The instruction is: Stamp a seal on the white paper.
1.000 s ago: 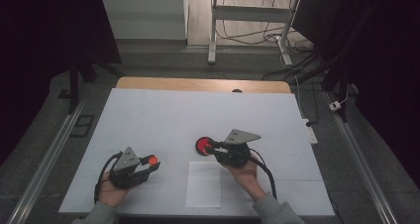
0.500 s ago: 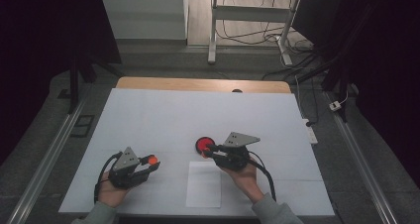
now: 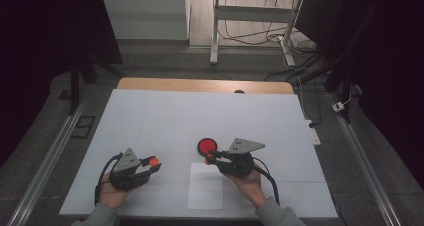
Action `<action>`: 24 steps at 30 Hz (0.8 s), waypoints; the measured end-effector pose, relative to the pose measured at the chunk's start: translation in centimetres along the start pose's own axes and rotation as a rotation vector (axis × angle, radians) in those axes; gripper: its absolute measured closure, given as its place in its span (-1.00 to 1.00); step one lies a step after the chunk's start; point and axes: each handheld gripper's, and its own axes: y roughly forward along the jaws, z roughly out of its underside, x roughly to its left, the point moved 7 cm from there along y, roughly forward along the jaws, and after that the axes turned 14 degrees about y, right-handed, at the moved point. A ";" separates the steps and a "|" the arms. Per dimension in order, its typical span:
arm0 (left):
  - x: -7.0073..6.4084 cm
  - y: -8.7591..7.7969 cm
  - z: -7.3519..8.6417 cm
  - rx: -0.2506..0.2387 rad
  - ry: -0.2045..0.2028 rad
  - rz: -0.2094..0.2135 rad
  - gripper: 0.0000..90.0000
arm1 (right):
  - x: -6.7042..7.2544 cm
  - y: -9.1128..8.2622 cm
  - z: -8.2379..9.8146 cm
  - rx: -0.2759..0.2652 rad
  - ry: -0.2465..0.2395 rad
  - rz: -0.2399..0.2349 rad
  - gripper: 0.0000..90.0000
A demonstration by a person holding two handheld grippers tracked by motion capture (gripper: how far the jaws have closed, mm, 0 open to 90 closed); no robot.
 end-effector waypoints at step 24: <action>-0.1 0.2 0.1 0.009 0.003 0.002 0.44 | 1.9 0.1 2.8 0.075 -0.038 -0.046 0.61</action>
